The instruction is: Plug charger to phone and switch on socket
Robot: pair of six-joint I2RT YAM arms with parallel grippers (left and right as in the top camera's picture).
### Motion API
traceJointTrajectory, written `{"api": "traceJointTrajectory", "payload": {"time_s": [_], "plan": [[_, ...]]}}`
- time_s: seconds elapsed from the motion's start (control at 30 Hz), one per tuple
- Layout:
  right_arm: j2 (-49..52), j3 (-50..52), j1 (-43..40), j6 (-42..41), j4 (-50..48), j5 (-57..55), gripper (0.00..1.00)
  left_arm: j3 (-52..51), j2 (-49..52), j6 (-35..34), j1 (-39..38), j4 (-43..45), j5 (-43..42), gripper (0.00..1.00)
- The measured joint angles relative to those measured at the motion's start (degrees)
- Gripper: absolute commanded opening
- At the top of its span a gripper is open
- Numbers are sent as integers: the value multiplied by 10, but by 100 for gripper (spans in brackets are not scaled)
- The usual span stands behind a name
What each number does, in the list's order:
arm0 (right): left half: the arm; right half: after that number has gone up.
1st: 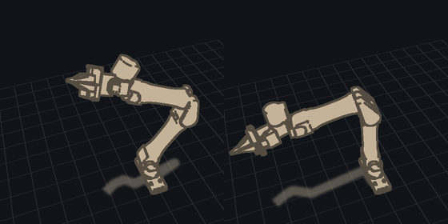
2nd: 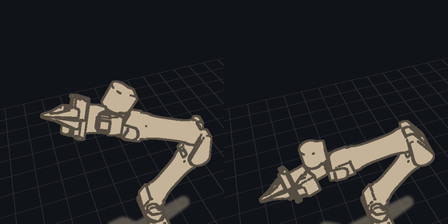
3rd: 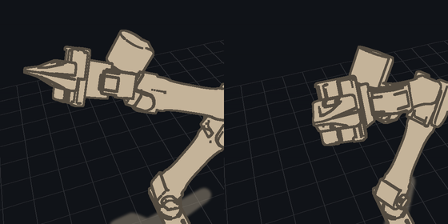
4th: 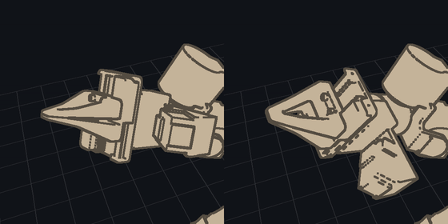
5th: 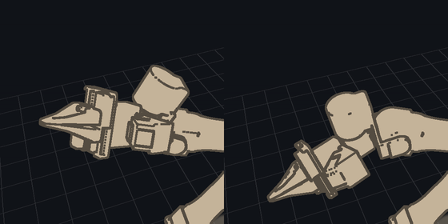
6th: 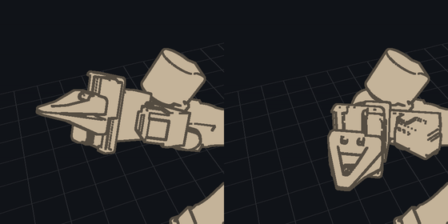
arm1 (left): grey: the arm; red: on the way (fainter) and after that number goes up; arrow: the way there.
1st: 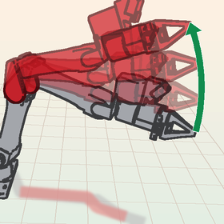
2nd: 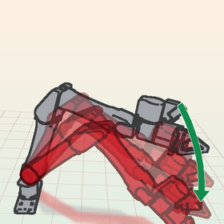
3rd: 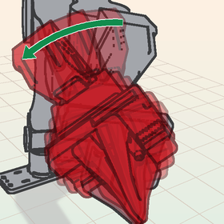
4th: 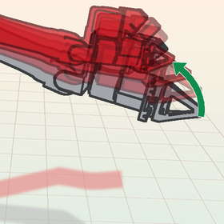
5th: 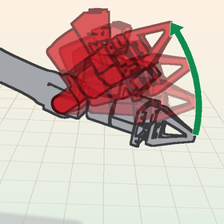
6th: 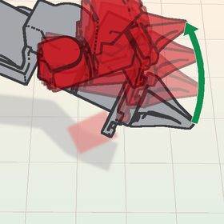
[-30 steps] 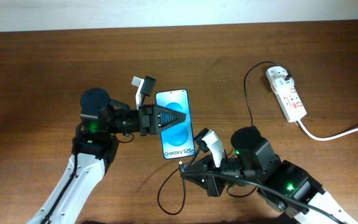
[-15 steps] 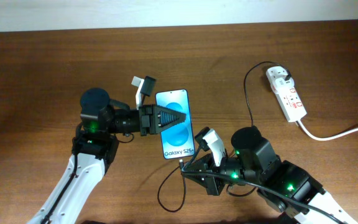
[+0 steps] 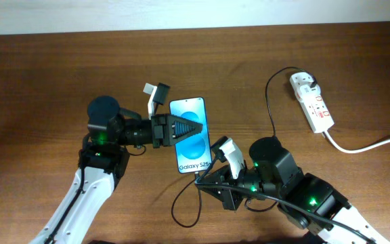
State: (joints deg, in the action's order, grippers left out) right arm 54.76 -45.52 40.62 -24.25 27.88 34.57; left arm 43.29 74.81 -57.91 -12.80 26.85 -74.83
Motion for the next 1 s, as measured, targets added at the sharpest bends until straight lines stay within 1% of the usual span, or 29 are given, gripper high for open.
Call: {"api": "traceJointTrajectory", "payload": {"time_s": [1.0], "plan": [[0, -3, 16, 0, 0, -8, 4, 0, 0, 0, 0, 0, -5, 0]]}}
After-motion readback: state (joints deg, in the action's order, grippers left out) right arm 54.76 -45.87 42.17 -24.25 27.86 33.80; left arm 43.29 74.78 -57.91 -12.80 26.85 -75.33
